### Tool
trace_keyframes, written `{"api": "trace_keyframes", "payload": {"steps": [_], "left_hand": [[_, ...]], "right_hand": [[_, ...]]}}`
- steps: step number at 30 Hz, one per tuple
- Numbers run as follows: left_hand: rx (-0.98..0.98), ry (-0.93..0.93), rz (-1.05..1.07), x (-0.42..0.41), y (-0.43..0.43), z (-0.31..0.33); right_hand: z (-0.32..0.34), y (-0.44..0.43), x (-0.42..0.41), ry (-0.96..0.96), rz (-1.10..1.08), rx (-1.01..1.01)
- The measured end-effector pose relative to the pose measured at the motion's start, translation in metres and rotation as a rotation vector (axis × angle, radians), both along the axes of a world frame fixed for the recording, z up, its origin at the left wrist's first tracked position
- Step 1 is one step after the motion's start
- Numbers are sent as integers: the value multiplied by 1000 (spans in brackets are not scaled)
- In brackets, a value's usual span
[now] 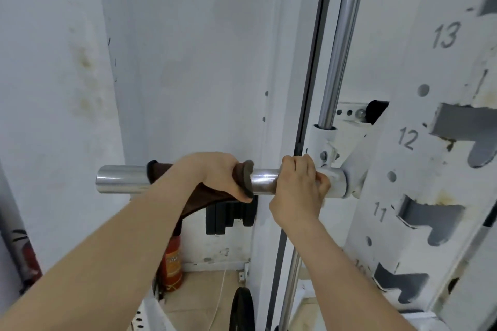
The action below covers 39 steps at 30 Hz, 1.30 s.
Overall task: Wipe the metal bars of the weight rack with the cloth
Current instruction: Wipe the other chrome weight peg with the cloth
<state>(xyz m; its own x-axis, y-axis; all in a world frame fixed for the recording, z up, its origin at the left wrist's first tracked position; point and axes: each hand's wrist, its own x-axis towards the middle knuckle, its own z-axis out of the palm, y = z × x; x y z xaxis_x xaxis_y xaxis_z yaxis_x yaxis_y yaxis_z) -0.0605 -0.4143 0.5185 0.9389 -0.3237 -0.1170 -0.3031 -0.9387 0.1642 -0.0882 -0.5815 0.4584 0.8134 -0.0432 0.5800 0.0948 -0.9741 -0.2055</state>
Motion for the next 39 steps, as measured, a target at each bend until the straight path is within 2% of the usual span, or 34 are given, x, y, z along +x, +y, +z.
{"api": "trace_keyframes", "payload": {"steps": [2, 5, 6, 8, 10, 11, 14, 15, 16, 18, 19, 20, 21, 23, 25, 27, 28, 30, 32, 34, 35, 37, 39], "left_hand": [[90, -223, -49, 3, -48, -13], [176, -745, 3, -6, -73, -41], [144, -853, -2, -11, -67, -48], [56, -932, -61, -17, -51, -57], [-115, -881, -126, -25, -34, -53], [-176, -843, -84, -31, -27, -49], [-113, -711, 237, -29, -13, -37], [-158, -635, 289, -26, -15, -33], [-296, -562, 295, -25, -21, -27], [-830, -374, 228, -34, -40, -14], [-1098, -300, 190, -44, -48, -9], [-1275, -206, 151, -58, -57, -7], [-1373, -79, 106, -72, -65, -7], [-1464, 205, 25, -88, -72, -12], [-1524, 422, -86, -96, -65, -9], [-1376, 452, -201, -95, -52, -2], [-1221, 362, -221, -93, -45, 2], [-894, 17, -140, -81, -30, 3], [-455, -348, 35, -59, -11, -8], [-13, -660, 185, -39, 7, -28], [69, -747, 220, -33, 10, -40], [61, -812, 244, -27, 8, -53], [48, -844, 248, -25, 8, -55]], "right_hand": [[-3, -1, -1, 5, 2, -10], [-7, -5, -3, -20, 22, -23], [-8, -5, -3, -18, 28, -29], [-9, -6, -6, -22, 32, -23], [-5, -6, -7, -24, 56, -4], [-3, -8, -7, -21, 72, 5], [-3, -11, -10, -10, 137, 60], [-7, -10, -16, -53, 157, 131], [-13, -5, -25, -129, 171, 269], [-24, 6, -52, -182, 243, 758], [-23, 11, -66, -126, 349, 1039], [-21, 14, -76, -30, 485, 1267], [-17, 14, -81, 70, 614, 1399], [-6, 11, -84, 160, 763, 1430], [4, 8, -89, 108, 701, 1298], [11, 2, -91, -36, 521, 1075], [16, -3, -91, -119, 424, 961], [24, -13, -81, -178, 181, 696], [25, -14, -63, -49, -17, 427], [13, 3, -49, 83, -67, 247], [4, 12, -41, 105, -54, 184], [3, 23, -14, 89, -39, 47], [27, 30, 12, 189, -44, 30]]}}
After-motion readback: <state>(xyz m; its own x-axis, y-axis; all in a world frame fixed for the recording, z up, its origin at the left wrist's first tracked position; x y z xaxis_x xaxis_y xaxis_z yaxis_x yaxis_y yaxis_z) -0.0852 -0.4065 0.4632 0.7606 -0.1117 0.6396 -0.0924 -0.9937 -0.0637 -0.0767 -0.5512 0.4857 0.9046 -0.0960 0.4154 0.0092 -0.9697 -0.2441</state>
